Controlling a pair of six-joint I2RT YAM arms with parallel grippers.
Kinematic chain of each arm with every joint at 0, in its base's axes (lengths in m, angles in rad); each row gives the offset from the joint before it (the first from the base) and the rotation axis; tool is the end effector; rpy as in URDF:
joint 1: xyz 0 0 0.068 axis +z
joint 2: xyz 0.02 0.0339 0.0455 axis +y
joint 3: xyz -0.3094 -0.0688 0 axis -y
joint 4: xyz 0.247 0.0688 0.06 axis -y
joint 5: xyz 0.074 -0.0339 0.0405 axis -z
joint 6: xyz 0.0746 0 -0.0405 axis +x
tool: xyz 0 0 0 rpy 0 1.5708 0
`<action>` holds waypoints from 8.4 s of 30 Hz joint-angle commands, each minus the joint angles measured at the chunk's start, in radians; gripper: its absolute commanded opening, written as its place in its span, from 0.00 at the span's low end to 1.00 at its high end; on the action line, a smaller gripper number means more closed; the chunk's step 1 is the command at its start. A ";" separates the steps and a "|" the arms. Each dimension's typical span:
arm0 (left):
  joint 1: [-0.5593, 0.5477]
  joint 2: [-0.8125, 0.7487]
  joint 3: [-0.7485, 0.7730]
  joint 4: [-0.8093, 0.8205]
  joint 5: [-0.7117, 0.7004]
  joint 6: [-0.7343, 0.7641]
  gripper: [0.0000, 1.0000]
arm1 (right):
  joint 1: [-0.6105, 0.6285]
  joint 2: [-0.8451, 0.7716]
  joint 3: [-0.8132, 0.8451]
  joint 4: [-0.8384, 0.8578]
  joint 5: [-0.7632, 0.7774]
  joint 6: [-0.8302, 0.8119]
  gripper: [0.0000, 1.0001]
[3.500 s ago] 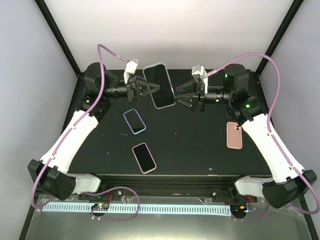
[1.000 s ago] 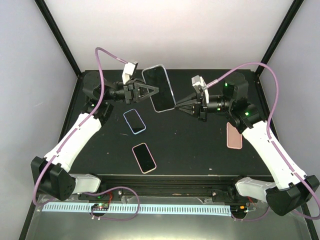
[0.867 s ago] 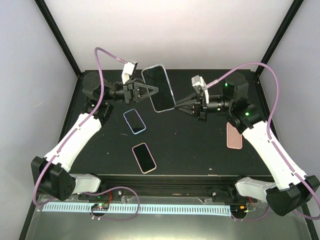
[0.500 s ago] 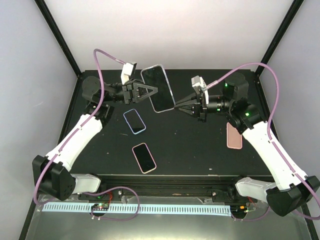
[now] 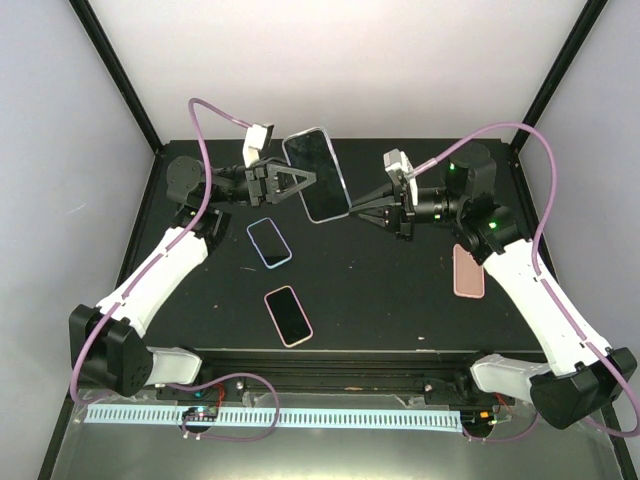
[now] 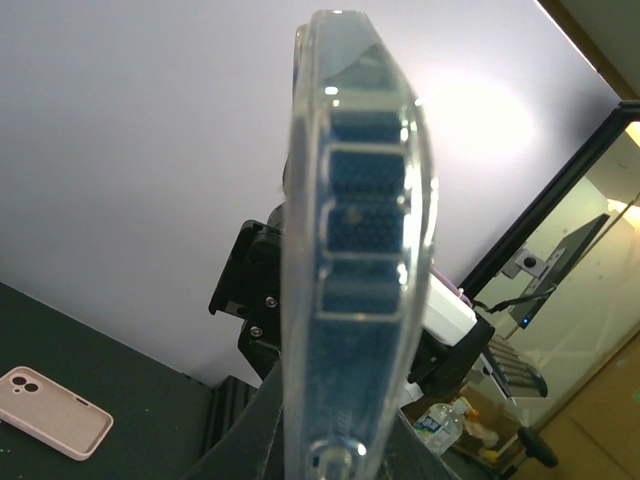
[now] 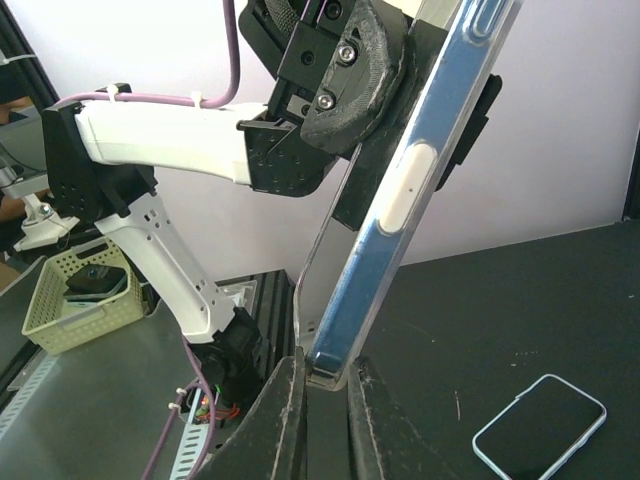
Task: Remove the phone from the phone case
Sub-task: Remove the phone case from the phone.
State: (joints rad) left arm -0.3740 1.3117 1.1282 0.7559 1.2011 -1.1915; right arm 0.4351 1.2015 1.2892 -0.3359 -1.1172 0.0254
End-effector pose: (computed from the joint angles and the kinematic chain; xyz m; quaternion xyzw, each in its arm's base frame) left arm 0.2347 -0.1668 0.4812 0.2983 0.5596 -0.7026 0.3228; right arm 0.2007 0.1673 0.4572 -0.4548 0.5890 0.5261 0.4116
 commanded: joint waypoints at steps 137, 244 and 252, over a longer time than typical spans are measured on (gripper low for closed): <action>-0.160 0.024 -0.004 -0.098 0.066 0.155 0.02 | -0.043 0.008 -0.059 0.177 0.134 0.319 0.15; -0.582 0.072 0.395 -1.177 -1.436 1.921 0.74 | -0.135 0.093 -0.188 0.352 0.354 1.064 0.01; -0.623 0.132 0.406 -1.134 -1.509 1.966 0.69 | -0.134 0.076 -0.202 0.372 0.348 1.106 0.01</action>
State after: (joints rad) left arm -0.9855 1.4235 1.5101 -0.4313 -0.2276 0.7242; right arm 0.3058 1.3155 1.0885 -0.0288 -0.7673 1.0966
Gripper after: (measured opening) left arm 0.704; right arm 0.089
